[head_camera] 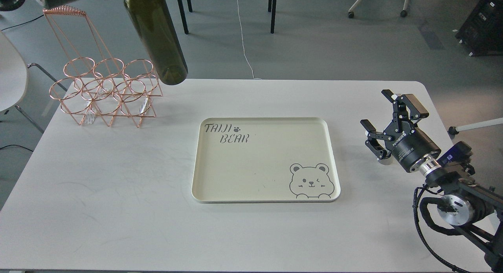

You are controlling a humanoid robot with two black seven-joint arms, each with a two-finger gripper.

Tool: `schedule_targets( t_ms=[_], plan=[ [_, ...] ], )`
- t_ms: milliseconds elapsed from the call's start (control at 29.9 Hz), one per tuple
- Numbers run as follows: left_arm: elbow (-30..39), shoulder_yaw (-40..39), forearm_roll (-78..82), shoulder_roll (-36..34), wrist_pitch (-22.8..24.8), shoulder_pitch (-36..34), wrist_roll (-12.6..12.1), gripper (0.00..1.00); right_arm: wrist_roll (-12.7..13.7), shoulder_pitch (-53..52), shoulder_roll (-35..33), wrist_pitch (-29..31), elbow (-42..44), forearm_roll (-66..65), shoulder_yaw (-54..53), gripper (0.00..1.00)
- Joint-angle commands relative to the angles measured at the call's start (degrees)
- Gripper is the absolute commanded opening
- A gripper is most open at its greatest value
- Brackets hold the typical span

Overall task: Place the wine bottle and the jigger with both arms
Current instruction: 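Lift the bottle off the tray and carry it over the copper rack, then lower the bottle into a slot of the copper rack with the left gripper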

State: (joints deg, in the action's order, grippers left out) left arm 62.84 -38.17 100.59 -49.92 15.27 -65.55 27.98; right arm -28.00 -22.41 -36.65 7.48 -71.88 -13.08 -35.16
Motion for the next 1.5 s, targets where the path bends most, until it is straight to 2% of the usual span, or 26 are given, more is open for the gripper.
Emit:
schedule_targets(
  t_ms=[0, 334, 635, 835, 1470],
  plan=[
    [-2.63, 2.56, 0.13, -1.23, -0.32, -0.19, 0.02, 0.09, 0.0, -0.01, 0.0, -0.09, -0.01, -0.02, 0.0, 0.98],
    [-10.71, 4.86, -0.04, 1.23, -2.17, -0.1, 0.02, 0.09, 0.0, -0.01, 0.0, -0.09, -0.01, -0.02, 0.0, 0.98],
    [-14.58, 4.86, 0.05, 2.99, -2.52, -0.1, 0.02, 0.05, 0.0, -0.01, 0.0, -0.18, -0.01, -0.02, 0.0, 0.98],
    [-17.04, 7.93, -0.22, 3.69, -5.68, -0.28, 0.02, 0.05, 0.0, -0.01, 0.0, -0.18, -0.01, -0.02, -0.08, 0.98],
    [-17.49, 8.73, -0.66, 3.96, -7.27, 0.34, 0.02, 0.06, 0.0, -0.01, 0.0, -0.18, -0.01, -0.02, -0.08, 0.98]
  ],
)
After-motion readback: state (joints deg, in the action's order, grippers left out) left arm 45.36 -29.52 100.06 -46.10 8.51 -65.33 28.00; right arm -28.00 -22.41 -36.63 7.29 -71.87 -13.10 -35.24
